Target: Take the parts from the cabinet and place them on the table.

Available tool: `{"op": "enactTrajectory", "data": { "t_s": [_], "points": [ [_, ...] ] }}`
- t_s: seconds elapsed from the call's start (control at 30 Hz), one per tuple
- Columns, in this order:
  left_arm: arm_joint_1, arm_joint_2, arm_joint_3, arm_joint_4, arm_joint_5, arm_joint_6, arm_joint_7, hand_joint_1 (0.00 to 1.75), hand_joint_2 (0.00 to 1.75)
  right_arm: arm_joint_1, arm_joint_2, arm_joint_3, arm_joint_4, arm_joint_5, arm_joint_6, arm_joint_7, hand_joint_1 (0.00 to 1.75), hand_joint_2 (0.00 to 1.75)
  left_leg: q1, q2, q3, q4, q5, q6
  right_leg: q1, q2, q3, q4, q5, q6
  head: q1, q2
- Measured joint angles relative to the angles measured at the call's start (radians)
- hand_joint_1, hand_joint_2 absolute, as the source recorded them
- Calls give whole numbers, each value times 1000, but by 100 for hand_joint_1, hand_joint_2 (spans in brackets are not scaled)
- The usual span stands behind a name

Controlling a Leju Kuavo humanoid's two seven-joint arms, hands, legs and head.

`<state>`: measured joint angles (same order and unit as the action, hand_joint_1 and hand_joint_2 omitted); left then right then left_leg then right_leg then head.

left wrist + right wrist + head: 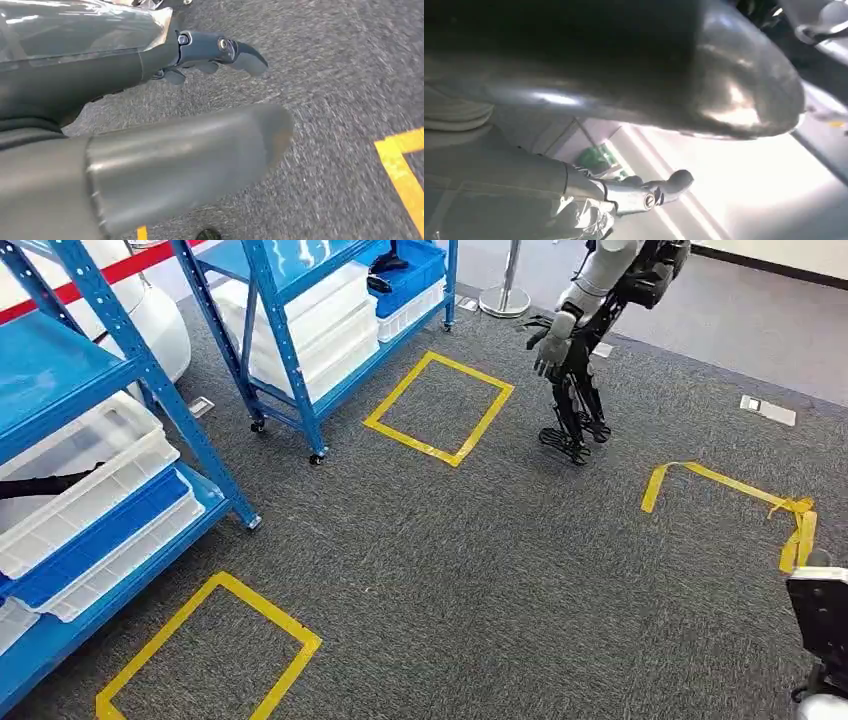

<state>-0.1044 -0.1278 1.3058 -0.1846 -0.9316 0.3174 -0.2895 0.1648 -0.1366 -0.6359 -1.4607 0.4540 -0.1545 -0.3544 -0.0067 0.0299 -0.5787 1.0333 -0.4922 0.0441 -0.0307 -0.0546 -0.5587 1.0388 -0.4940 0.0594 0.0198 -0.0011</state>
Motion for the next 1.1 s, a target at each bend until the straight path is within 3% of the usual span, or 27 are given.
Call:
{"op": "enactTrajectory", "data": {
  "t_s": [0.03, 0.07, 0.13, 0.17, 0.2, 0.23, 0.3, 0.33, 0.37, 0.4, 0.47, 0.5, 0.53, 0.57, 0.6, 0.63, 0.67, 0.7, 0.73, 0.77, 0.8, 0.83, 0.87, 1.0, 1.03, 1.07, 1.1],
  "points": [
    [0, -2, 0, 0, 1, 2, 0, 0, 0, -2, 0, 2, 0, 4, 0, 0, 0, 0, 5, -6, 18, -12, 9, 7, -4, 17, -7, 19, -12, 1, 2, 0],
    [-1, -3, 0, 0, 1, 2, -1, 0, 0, -2, 0, 4, 0, 6, -1, 0, 0, 0, 6, -16, 21, -15, 13, 15, -1, 31, -24, 57, -34, -6, 2, 0],
    [-2, -1, 0, 0, 1, 2, -1, 0, 0, -3, 0, 7, 0, 12, -3, 1, 0, 0, 6, -39, 19, -14, 12, 19, 1, 47, -106, 221, -99, -19, 5, 0],
    [-1, -2, 0, 0, 1, 2, -1, 0, 0, -3, 0, 9, 1, 13, -3, 1, 0, 0, 4, -51, 18, -14, 12, 20, 2, 51, -145, 290, -117, -17, 5, 0],
    [0, -3, 0, 0, 1, 3, -1, 0, 0, -4, 0, 10, 1, 13, -3, 1, 0, 0, 3, -63, 19, -14, 11, 21, 1, 51, -162, 313, -114, -12, 5, 0],
    [0, -4, 0, 0, 1, 5, -1, 0, 0, -5, 0, 11, 1, 14, -4, 1, 0, 0, 3, -76, 22, -14, 10, 21, 1, 51, -154, 286, -94, -4, 5, 0],
    [0, -5, 0, 0, 1, 5, -3, 0, 0, -8, -1, 13, 1, 16, -6, 1, 0, 0, 4, -103, 29, -13, 6, 17, 0, 63, -83, 121, -16, 16, 5, 0],
    [0, -5, 0, 0, 1, 6, -3, 0, 0, -9, -2, 13, 1, 16, -6, 1, 0, 0, 5, -117, 31, -12, 3, 13, -3, 94, -39, 23, 20, 20, 6, 0],
    [-1, -5, 0, 0, 1, 6, -3, 0, 0, -11, -2, 13, 2, 17, -6, 1, 0, 0, -2, -126, 29, -6, -1, 7, -2, 124, -30, -3, 21, 12, 5, 0],
    [0, -5, 0, 0, 1, 6, -4, 0, 0, -12, -3, 13, 2, 18, -7, 2, 0, 0, -4, -135, 26, -6, -4, 2, 1, 102, -24, -6, 25, 1, 5, 0],
    [3, -6, 0, 0, 1, 8, -5, 0, 0, -16, -2, 14, 2, 19, -7, 2, 0, 0, 0, -148, 22, -14, 0, -5, 6, 89, -23, -5, 23, -9, 5, 0],
    [4, -6, 0, 0, 1, 9, -5, 0, 0, -18, -2, 15, 2, 19, -8, 2, 0, 0, 0, -157, 21, -12, -2, -9, -4, 80, -21, -10, 27, -16, 4, 0],
    [4, -6, 0, 0, 1, 11, -6, 0, 0, -22, -3, 16, 1, 21, -8, 2, 0, 0, 1, -124, 21, 1, -11, -14, -10, 70, -17, -13, 28, -22, 5, 0],
    [3, -6, 0, 0, 1, 13, -6, 0, 0, -21, -2, 16, 1, 23, -10, 0, 0, 0, -2, -75, 5, 34, -35, -22, -9, 62, -13, -13, 23, -31, 1, 0],
    [1, -6, 0, 0, 1, 14, -7, 0, 0, -17, -2, 16, 1, 24, -12, 0, 0, 0, 1, -51, -28, 98, -72, -28, -8, 50, -12, -13, 21, -39, -2, 0],
    [0, -5, 0, 0, 1, 15, -9, 0, 0, -16, -2, 15, 1, 26, -13, -1, 0, 0, 5, -42, -80, 194, -116, -34, -7, 36, -11, -13, 19, -42, -2, 0],
    [0, -6, 0, 0, 1, 16, -10, 0, 0, -16, -2, 16, 1, 28, -14, -3, 0, 0, 9, -39, -121, 266, -141, -38, -6, 26, -12, -13, 18, -44, -2, 0],
    [2, -6, 0, 0, 0, 16, -10, 0, 0, -15, -2, 16, 1, 28, -14, -3, 0, 0, 13, -37, -145, 303, -142, -41, -6, 14, -11, -13, 17, -44, -2, 0],
    [2, -6, 0, 0, 0, 16, -11, 0, 0, -14, -2, 16, 1, 28, -14, -3, 0, 0, 17, -35, -145, 290, -120, -43, -6, 3, -10, -13, 16, -44, -2, 0],
    [3, -5, 0, 0, -1, 16, -11, 0, 0, -13, -2, 16, 1, 28, -14, -4, 0, 0, 19, -30, -123, 237, -81, -44, -8, -7, -7, -13, 13, -41, -3, 0],
    [3, -4, 0, 0, -1, 16, -12, 0, 0, -13, -2, 16, 1, 28, -14, -4, 0, 0, 20, -17, -81, 153, -36, -44, -9, -17, -3, -13, 11, -38, -2, 0],
    [2, -3, 0, 0, -1, 17, -12, 0, 0, -12, -2, 16, 1, 28, -14, -4, 0, 0, 20, 15, -24, 46, 10, -40, -9, -29, 3, -13, 8, -33, -3, 0],
    [-1, -4, 0, 0, -1, 17, -12, 0, 0, -11, -3, 15, -2, 28, -14, -4, 0, 0, 13, 62, -3, -2, 8, -35, -1, -38, 9, -12, 3, -26, -3, 0],
    [-1, -4, 0, 0, -1, 17, -13, 0, 0, -11, -2, 16, -8, 28, -14, -5, 0, 0, 1, 9, -8, -3, 11, -10, 0, -79, 29, -27, 0, 1, -2, 0],
    [0, -3, 0, 0, -1, 17, -13, 0, 0, -10, -3, 16, -13, 29, -14, -5, 0, 0, 15, -7, 8, -23, 25, 4, 2, -72, 25, -22, -7, 10, 0, 0],
    [-1, -5, 0, 0, -1, 17, -13, 0, 0, -11, -3, 17, -14, 30, -14, -6, 0, 0, 10, -14, 14, -28, 27, 8, -1, -21, 23, 3, -24, 5, 3, 0],
    [-2, -3, 0, 0, -1, 17, -13, 0, 0, -8, -3, 14, -16, 29, -13, -6, 0, 0, 10, -24, 14, -28, 30, 14, -2, 18, -2, 61, -55, -5, 0, 0]
  ]
}}
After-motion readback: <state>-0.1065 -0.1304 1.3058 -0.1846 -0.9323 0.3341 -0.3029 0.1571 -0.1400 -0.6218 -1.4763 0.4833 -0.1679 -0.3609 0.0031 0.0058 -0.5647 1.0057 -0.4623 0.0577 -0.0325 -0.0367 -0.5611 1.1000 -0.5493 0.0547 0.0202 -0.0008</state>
